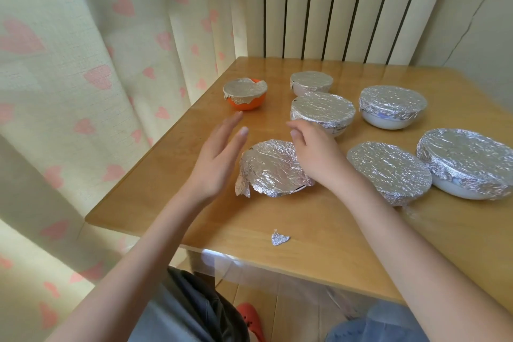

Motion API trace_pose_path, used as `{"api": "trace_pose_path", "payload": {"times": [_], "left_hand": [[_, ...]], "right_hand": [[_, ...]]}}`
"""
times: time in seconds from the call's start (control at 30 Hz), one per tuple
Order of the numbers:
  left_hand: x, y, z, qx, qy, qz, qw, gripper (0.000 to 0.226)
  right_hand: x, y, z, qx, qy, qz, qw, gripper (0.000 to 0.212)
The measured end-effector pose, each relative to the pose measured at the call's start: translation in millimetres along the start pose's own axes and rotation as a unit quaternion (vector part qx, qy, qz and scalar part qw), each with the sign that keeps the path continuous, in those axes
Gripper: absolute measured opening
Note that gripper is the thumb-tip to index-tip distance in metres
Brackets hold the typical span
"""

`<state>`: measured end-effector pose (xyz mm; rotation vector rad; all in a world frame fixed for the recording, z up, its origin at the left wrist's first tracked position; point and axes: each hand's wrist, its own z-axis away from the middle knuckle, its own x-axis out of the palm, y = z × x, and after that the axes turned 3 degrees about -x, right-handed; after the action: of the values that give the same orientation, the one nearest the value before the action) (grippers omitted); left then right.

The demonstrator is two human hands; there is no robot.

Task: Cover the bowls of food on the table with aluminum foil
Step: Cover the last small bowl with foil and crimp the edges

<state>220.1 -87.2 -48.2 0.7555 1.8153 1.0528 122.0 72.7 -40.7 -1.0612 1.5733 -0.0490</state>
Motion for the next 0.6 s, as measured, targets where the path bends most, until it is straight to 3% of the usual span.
{"api": "trace_pose_path", "payload": {"times": [0.07, 0.23, 0.43, 0.6], "left_hand": [[12.9, 4.5, -6.7, 0.0, 0.039, -0.028, 0.999, 0.037], [40.7, 1.8, -17.3, -0.045, 0.008, -0.096, 0.994, 0.032], [46.5, -2.9, -18.7, -0.067, 0.045, -0.076, 0.994, 0.032], [48.0, -4.5, -20.6, -0.077, 0.034, -0.08, 0.993, 0.033]], "right_hand": [[3.7, -0.5, -8.3, -0.028, 0.003, 0.012, 1.0, 0.032], [16.9, 5.9, -14.7, -0.017, -0.039, -0.01, 0.999, 0.024], [18.2, 4.9, -12.7, 0.014, -0.044, -0.034, 0.998, 0.039], [20.9, 4.4, -13.0, 0.057, -0.056, -0.051, 0.996, 0.043]]}}
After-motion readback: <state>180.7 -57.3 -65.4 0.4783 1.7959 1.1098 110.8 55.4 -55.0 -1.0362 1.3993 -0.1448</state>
